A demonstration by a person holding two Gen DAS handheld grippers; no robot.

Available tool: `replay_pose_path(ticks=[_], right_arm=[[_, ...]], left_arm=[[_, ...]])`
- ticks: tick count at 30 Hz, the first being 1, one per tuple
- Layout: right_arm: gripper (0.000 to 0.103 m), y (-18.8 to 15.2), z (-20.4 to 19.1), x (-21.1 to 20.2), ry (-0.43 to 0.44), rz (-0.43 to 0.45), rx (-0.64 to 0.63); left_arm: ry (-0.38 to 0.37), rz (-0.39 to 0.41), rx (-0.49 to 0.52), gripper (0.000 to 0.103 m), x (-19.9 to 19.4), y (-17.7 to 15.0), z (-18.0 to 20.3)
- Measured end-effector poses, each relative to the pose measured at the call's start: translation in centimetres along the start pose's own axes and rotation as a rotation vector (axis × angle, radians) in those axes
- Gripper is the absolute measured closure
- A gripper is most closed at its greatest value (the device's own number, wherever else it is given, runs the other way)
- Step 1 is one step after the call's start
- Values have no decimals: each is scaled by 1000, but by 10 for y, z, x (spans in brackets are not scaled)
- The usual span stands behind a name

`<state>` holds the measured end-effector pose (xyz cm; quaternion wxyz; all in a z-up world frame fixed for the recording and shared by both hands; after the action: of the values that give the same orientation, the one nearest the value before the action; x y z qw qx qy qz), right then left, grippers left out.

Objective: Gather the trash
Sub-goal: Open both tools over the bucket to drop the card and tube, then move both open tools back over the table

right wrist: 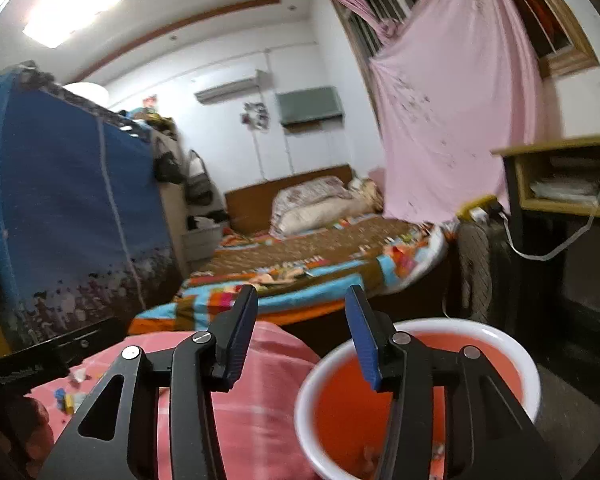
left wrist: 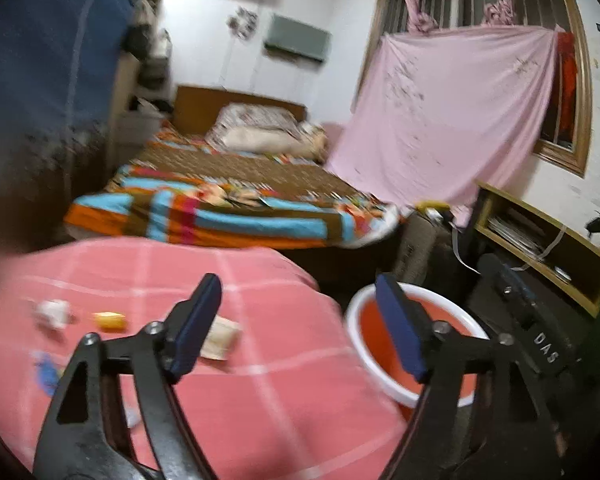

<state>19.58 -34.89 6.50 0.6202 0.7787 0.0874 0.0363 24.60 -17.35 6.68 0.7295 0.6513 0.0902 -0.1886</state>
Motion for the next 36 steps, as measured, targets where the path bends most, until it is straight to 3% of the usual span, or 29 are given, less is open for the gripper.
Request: replay_pose_path(ticks=[4, 7, 12, 15, 22, 26, 32, 36], right_arm=[[53, 3, -23, 5, 60, 11, -25], [23, 3, -41, 8, 117, 26, -30], [15, 5, -72, 7, 212, 85, -65], [0, 2, -90, 8, 259, 117, -102], [0, -11, -132, 14, 346, 125, -212], [0, -21, -149, 24, 352, 88, -282], [0, -29, -153, 45, 340, 5, -283], [0, -38, -148, 70, 331, -133, -252]], left_arm=[[78, 67, -37, 29, -21, 2, -34], [155, 116, -73, 13, -34, 2, -59], [251, 174, -93, 14, -52, 1, -93], [297, 207, -105, 14, -64, -3, -115], [357, 244, -114, 14, -81, -14, -158], [359, 224, -96, 14, -80, -18, -169], [342, 193, -74, 14, -71, -30, -167], [326, 158, -48, 14, -65, -31, -161]])
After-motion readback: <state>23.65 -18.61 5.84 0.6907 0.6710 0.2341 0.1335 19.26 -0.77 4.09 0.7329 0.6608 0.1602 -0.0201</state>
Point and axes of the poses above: each gripper's, at about its wrist camera, not at the fingertips, and x roughly the way its jaws point, z to its right, y to its top, the point moved 2 cm from there along x, roughly the way its jaws point, and after that the axes turned 13 degrees about y, right-handed, at the moved point
